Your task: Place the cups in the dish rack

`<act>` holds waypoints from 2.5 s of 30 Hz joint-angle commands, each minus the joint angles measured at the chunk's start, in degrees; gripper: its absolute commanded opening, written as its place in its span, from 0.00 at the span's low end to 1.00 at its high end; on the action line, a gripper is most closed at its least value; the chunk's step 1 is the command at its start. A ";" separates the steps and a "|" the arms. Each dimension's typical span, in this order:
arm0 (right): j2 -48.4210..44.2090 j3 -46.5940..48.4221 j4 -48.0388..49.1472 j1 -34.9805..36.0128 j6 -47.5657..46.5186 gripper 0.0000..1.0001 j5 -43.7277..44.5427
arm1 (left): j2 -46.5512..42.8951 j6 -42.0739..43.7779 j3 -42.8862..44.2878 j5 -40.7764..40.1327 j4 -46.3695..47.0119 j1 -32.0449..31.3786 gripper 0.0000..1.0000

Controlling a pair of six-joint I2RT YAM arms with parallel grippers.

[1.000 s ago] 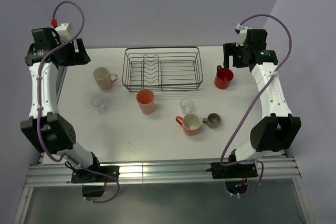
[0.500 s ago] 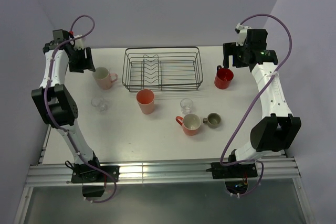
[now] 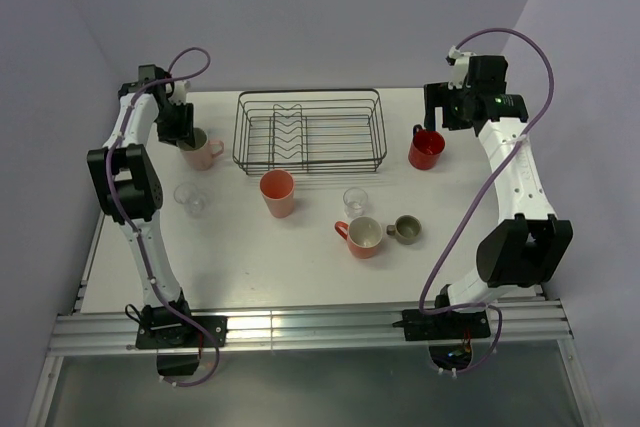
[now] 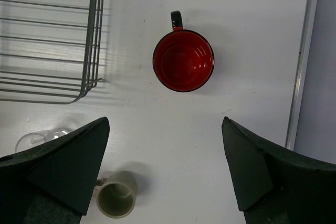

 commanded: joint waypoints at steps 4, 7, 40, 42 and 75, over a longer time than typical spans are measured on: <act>0.72 1.92 -0.21 -0.38 -0.21 0.94 -0.64 | 0.13 2.57 1.30 -0.07 0.21 -0.46 0.39; 0.98 2.19 -0.21 -0.38 -0.21 0.94 -1.08 | -0.31 2.48 1.12 -0.25 0.38 -0.54 0.29; -10.96 12.91 10.23 5.66 2.95 1.00 -29.73 | -43.69 14.77 -21.97 -14.31 41.83 -11.52 0.00; -11.32 12.65 11.04 11.12 2.43 1.00 -29.03 | -47.49 17.41 -29.50 -12.73 50.98 -13.80 0.00; 0.99 8.44 20.45 36.26 18.34 0.97 -52.15 | -82.84 54.42 -76.57 18.92 103.82 -36.40 0.00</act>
